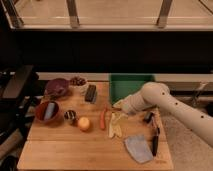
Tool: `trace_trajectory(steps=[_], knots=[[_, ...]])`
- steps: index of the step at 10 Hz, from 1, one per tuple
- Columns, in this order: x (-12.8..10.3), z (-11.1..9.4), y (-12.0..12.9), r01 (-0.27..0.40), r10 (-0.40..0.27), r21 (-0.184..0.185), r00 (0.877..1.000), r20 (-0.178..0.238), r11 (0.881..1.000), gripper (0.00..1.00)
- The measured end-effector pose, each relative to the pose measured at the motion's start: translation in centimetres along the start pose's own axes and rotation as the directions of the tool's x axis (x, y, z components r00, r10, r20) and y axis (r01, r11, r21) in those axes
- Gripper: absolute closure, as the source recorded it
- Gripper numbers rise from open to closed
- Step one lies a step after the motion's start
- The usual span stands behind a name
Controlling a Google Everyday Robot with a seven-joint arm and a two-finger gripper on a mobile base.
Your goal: Place sponge in tray
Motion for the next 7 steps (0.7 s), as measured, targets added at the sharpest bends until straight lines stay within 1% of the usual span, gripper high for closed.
trace_trajectory(steps=[3,4,7], knots=[[-1.1,5.4,0.4,-0.027,0.028,-0.019,0.999,0.034,0.999,0.35],[-1.7,6.5,0.3,-0.035,0.036,-0.021,0.998,0.046,0.999,0.35],[-3.3,7.8,-0.5,-0.042,0.043,-0.013,0.995,0.087,0.999,0.35]])
